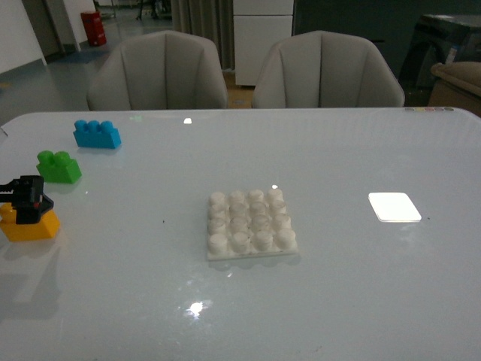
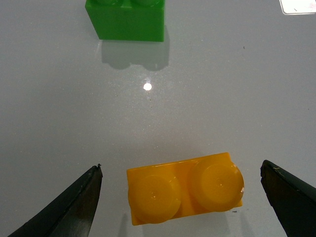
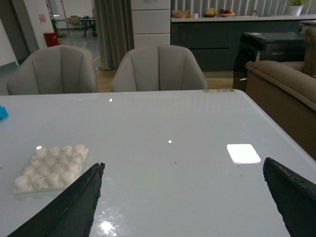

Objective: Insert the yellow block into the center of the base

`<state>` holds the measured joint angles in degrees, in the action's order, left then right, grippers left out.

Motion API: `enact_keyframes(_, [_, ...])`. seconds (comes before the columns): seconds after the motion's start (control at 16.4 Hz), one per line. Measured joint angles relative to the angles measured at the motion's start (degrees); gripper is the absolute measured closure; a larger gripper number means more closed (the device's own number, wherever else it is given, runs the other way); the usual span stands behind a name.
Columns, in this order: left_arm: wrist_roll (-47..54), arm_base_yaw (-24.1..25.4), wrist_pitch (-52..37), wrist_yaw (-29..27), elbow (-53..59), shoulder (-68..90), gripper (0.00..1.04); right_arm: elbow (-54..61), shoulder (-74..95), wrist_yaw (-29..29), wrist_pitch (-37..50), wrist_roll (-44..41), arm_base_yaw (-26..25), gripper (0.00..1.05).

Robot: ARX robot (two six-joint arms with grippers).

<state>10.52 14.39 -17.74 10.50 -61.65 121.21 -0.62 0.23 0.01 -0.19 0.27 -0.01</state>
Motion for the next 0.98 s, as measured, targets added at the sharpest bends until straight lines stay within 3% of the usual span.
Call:
enact_keyframes(0.12, [0.00,-0.22,-0.28,-0.24,0.35,0.39,0.07,0.00,0.00,0.00,0.00,0.00,0.00,0.06])
enact_keyframes(0.43, [0.00,-0.04,-0.13,-0.68,-0.46,1.16,0.45,0.00,0.00,-0.02,0.00,0.00,0.00,0.06])
enact_keyframes(0.98, [-0.11,-1.62,0.70,-0.50,-0.70,0.02,0.47,0.00,0.00,0.00,0.00,0.00,0.00,0.06])
